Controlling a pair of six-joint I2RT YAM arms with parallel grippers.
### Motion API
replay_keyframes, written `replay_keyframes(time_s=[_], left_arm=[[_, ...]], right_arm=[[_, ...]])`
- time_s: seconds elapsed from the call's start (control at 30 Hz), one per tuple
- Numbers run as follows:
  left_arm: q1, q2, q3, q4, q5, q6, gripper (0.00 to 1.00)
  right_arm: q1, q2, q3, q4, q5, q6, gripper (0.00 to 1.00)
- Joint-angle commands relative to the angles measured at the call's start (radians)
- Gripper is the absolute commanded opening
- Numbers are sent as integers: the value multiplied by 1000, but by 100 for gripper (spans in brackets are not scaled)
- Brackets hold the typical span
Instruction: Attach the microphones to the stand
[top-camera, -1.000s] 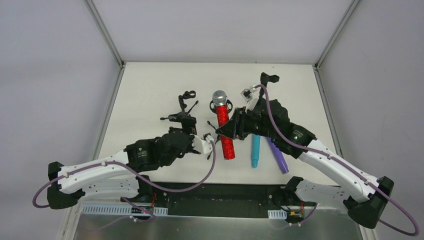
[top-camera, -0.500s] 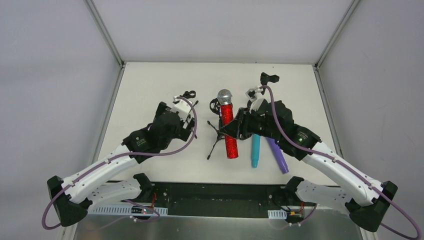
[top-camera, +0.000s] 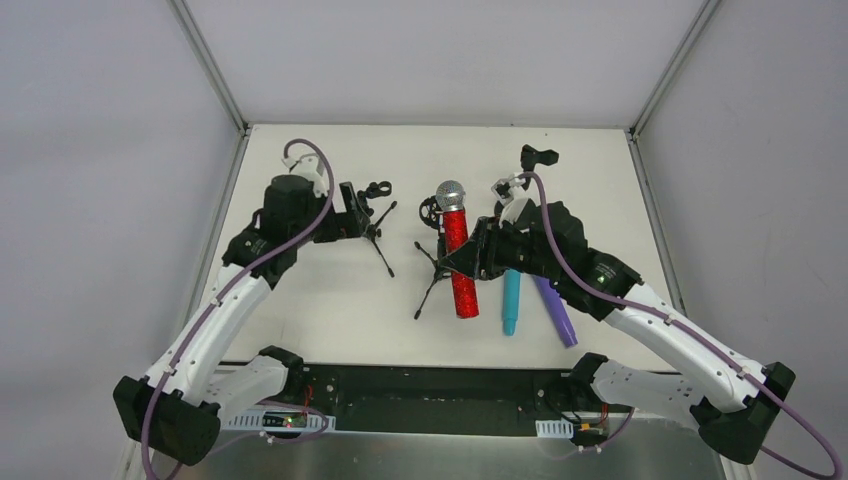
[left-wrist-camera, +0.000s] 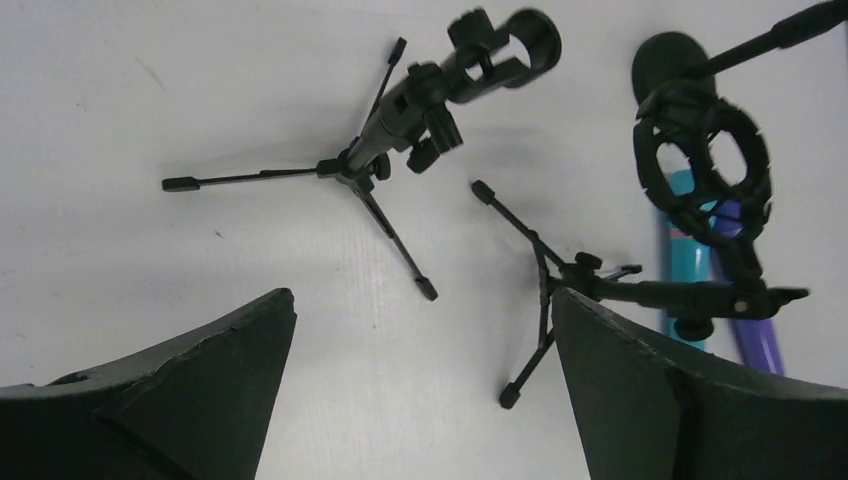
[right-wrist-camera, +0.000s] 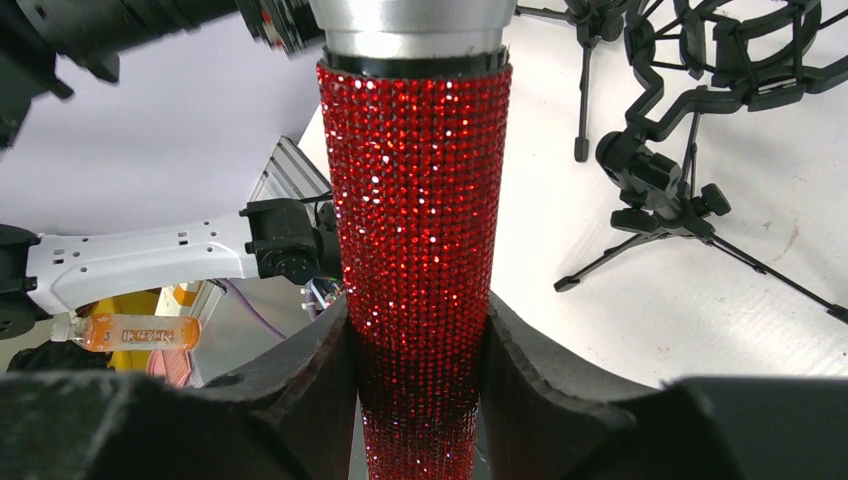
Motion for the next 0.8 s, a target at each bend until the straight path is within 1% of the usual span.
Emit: replay_keyframes(time_s=[0.0, 0.1, 0.17, 0.33, 0.5, 0.57, 0.77], left_arm=[[166, 64, 119, 17, 320, -158, 99], [261, 122, 183, 17, 392, -210, 99], [293, 159, 225, 19, 386, -235, 99], [311, 224, 286, 46, 199, -266, 99], [322, 303, 313, 117, 91, -294, 99], [327, 340, 323, 134, 80, -299, 99], [352, 449, 322, 157, 128, -283, 99]], right_arm=[[-8, -14, 30, 22, 3, -17, 0], [-10, -9, 36, 19, 11, -18, 0], [-13, -3, 42, 15, 34, -12, 0], [-15, 22, 64, 8, 51, -13, 0], [-16, 57, 92, 7, 35, -24, 0], [-15, 76, 107, 6, 24, -27, 0], [-18, 130, 150, 5, 5, -30, 0]])
